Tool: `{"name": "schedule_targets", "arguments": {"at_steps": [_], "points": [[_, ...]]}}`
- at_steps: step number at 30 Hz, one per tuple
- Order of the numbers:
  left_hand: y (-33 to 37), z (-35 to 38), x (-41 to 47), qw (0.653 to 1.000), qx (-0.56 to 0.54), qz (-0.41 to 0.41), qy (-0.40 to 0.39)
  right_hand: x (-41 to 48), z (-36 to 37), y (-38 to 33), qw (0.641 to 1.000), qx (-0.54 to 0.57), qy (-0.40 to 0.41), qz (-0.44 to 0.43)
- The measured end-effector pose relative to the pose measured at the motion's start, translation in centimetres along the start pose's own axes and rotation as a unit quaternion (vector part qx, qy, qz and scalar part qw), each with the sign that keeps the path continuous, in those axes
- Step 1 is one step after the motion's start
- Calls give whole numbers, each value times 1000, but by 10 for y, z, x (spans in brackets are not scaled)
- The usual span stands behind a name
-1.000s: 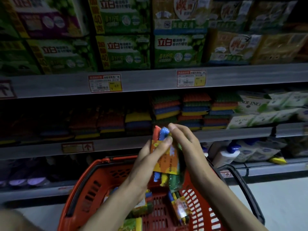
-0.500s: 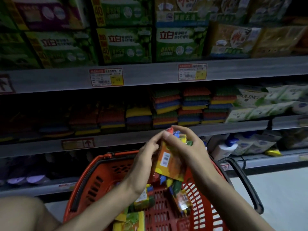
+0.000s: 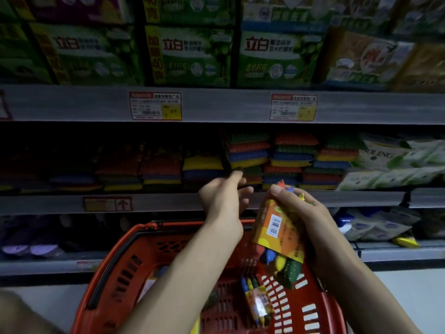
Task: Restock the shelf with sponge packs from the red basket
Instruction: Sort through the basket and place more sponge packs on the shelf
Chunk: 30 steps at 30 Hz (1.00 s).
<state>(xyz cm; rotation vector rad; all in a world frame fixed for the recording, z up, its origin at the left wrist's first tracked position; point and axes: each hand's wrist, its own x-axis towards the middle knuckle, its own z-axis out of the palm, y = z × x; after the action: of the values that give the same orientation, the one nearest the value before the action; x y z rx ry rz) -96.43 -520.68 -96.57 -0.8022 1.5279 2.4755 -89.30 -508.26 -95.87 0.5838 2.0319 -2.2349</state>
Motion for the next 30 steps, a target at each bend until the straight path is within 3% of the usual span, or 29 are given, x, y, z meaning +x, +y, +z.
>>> {"name": "schedule_targets", "arguments": {"at_steps": [5,14,30], "points": [[3,15,0,997,-56,-42,13,6,-4,-3,999,28,-16,20],[2,18,0,997,-57,-19,50,6,-7,-5,997,60,-27,48],[12,5,-1,998,12,63,-25,2,-16,-1,995,89,-30,32]]}}
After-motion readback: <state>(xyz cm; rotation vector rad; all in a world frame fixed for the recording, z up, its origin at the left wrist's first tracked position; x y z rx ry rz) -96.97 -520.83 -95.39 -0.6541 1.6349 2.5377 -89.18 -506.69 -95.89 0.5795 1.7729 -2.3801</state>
